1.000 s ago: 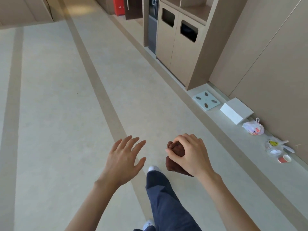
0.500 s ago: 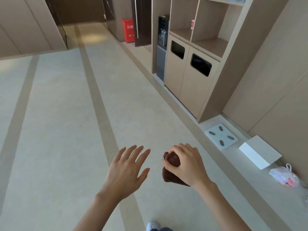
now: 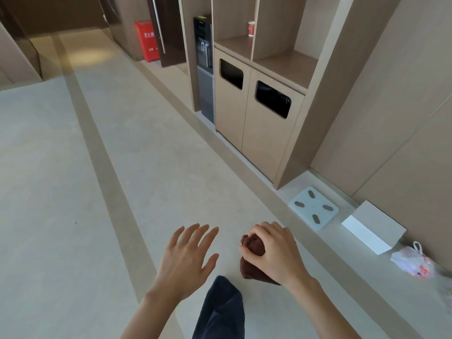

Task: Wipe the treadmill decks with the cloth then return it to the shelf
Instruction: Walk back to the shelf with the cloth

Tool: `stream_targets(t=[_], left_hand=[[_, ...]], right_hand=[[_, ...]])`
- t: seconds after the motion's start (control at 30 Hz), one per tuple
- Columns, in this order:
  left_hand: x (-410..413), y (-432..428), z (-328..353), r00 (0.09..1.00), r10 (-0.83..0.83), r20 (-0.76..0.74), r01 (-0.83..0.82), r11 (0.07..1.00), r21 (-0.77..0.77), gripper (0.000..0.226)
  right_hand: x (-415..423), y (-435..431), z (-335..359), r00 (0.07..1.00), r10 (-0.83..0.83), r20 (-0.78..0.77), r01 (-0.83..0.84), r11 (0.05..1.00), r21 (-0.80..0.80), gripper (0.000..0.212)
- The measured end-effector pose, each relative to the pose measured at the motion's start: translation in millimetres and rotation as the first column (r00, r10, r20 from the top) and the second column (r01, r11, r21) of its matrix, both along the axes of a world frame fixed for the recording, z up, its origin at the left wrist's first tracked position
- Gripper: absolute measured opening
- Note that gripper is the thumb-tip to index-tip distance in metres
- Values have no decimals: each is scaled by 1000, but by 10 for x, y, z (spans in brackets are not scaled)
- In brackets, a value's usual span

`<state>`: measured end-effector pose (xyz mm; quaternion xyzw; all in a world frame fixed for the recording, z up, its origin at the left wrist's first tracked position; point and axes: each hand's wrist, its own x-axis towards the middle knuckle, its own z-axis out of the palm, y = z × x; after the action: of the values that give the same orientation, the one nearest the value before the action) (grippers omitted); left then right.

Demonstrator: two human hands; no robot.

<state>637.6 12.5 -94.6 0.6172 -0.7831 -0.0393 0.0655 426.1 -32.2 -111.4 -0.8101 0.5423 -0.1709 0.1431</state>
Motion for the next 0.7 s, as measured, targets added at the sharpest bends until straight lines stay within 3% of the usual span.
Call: stream_targets(t=[0.3, 0.53, 0.7], left_hand=[[104, -2136, 218, 997, -70, -22, 68, 996, -60, 53], [-84, -3038, 57, 988, -146, -45, 147, 989, 32, 51], [-197, -3927, -44, 994, -109, -28, 110, 994, 26, 63]], right_hand=[[112, -1905, 377, 997, -74, 14, 75, 995, -69, 33], [-136, -2767, 103, 986, -162, 25, 161, 986, 47, 36], [-332, -3694, -62, 987, -157, 19, 155, 986, 63, 41]])
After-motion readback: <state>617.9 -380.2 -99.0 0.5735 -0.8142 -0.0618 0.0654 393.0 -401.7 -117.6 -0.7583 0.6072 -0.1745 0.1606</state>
